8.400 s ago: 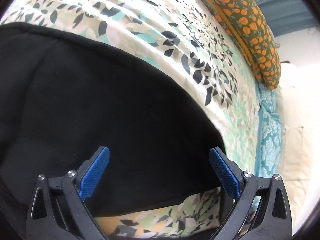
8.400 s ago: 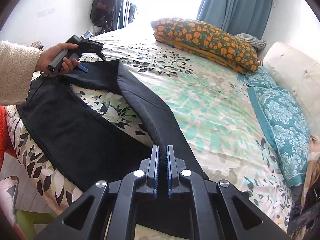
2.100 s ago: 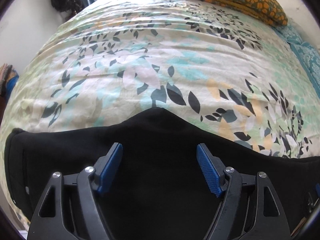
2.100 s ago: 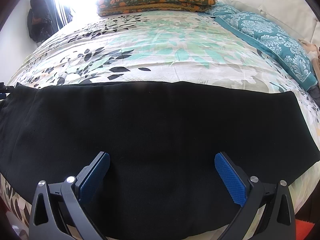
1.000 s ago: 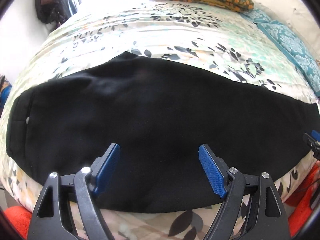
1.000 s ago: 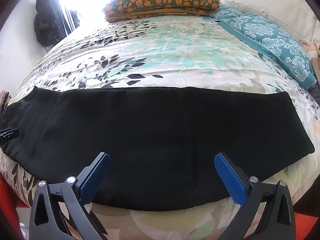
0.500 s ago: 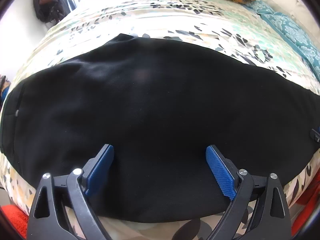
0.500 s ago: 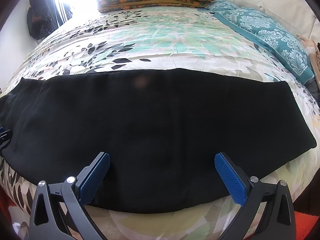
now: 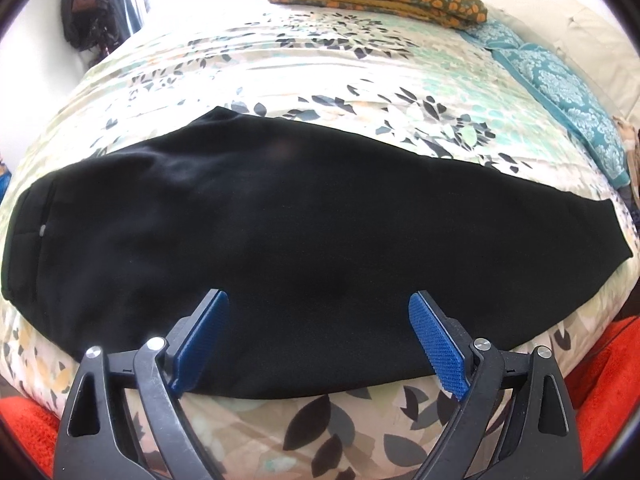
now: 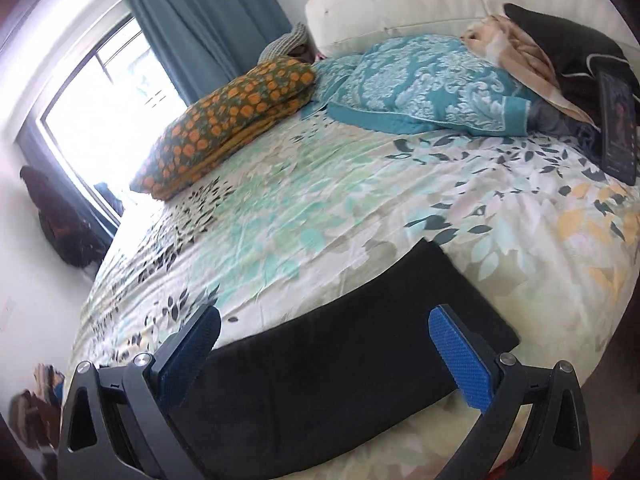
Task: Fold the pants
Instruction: 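Grasp the leg end of the black pants strip with the right gripper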
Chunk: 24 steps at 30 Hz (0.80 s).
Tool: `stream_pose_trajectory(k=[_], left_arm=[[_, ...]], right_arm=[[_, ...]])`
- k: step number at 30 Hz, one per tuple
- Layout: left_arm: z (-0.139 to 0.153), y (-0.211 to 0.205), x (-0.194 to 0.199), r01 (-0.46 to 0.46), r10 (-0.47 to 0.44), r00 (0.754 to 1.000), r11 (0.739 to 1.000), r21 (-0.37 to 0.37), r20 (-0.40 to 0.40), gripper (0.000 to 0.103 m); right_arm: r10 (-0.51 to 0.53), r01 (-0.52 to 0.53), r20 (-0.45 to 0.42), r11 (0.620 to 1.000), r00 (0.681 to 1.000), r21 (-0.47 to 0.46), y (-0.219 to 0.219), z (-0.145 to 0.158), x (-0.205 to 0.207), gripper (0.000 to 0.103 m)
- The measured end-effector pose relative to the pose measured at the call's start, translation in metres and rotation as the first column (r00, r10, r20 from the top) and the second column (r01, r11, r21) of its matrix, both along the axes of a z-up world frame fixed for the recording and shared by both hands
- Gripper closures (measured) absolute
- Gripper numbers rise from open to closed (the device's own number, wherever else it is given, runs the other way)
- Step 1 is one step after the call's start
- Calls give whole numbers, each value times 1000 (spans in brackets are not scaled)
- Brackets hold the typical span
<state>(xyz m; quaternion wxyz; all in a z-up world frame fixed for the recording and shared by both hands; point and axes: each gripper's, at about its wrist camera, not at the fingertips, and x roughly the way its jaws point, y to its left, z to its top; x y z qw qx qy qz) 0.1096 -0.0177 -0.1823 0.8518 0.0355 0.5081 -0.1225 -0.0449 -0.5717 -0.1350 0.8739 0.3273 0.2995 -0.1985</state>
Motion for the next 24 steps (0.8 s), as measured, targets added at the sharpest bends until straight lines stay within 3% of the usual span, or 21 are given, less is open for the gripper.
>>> stream_pose_trajectory(k=[2,5,7,9,11,16,24], left_arm=[[2,-1,-2,8,-8,1000,1000,-10,7,10],[1,-6,-5,25,-25,1000,1000,-5,10,10],[-3,-9,-5,29,-29,1000,1000,-4,-5,10],[-6,-13,-5,33,-33,999,999,-5,-17,10],[-5,-18,-8,48,-48,999,999,4,-12,10],[3,-25,-12,82,-83,996,996,34,12,10],[0,-29,-14,80,-80,997,996,40,-7,10]], right_arm=[[-47,49,-43,997,998,60,-44,1,-14,0],[48,-5,-155,965,987,263,-88,-26,-18,0],[109,-48,-122,904,987,424,-98,-50,-27,0],[128,-72,-71,846,989,528,-101,-68,-31,0],[157,-100,-62,838,986,536,-97,-74,-28,1],[293,-218,-106,868,950,446,-86,-79,1,1],[395,-283,-166,841,904,461,-80,-97,21,1]])
